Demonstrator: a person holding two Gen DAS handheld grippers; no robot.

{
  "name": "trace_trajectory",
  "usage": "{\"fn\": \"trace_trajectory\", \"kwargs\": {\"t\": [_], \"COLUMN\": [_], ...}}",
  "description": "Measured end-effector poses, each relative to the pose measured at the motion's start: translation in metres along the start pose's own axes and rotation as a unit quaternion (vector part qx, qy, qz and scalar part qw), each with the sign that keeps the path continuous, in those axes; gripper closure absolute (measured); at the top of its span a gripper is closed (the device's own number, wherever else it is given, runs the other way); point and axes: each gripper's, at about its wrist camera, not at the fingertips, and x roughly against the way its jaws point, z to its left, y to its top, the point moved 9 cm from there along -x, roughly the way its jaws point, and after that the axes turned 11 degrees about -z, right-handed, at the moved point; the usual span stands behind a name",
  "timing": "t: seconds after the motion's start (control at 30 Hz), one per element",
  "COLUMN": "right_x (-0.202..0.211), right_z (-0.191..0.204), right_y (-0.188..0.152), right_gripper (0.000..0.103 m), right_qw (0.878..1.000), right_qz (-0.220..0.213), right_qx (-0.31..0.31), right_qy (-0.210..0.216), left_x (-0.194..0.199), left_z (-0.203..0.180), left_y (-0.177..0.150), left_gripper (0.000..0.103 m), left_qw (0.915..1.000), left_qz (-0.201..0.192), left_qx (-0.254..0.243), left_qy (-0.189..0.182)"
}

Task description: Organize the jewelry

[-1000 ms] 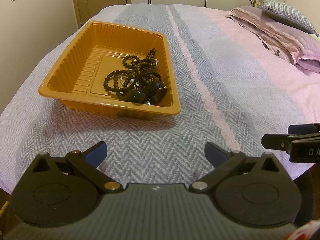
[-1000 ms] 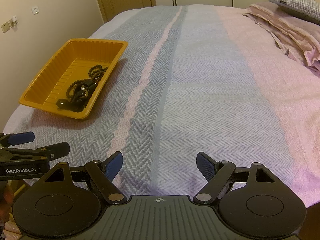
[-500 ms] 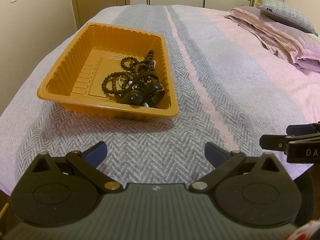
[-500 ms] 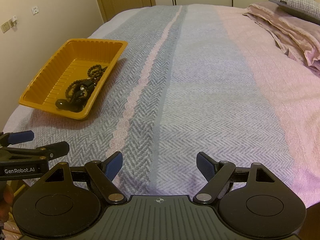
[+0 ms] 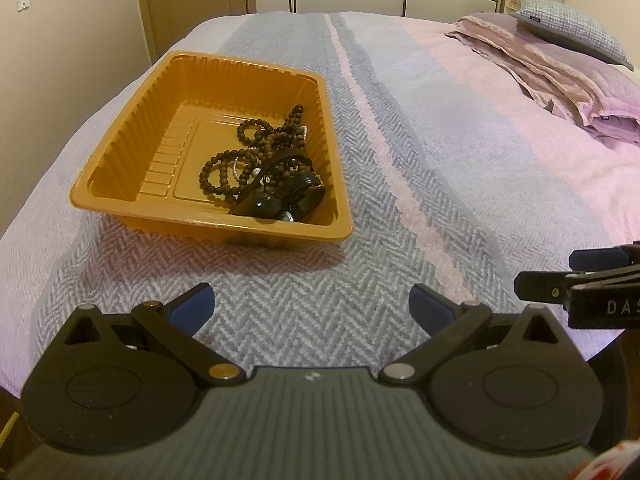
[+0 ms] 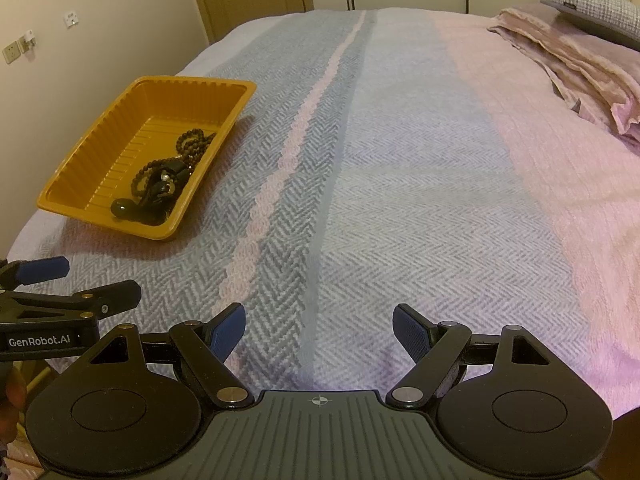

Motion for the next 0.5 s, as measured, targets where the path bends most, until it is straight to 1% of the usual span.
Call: {"fn": "trace_trajectory", "kwargs": {"t": [0.5], "right_x": [-0.0017], "right_z": [0.0012], "right_y": [0.0003], "right_gripper": [0.023], "right_qw": [1.0], "right_qz": [0.0], "right_qx": [0.001], "right_qy": [0.0], "left_x": [-0.0018], "left_z": [-0.0009], "left_y": [-0.0001], "left_gripper": [0.0], "left_qw": [1.0], "left_qz": [0.001], "left_qx": [0.0], "left_qy": [-0.001]}}
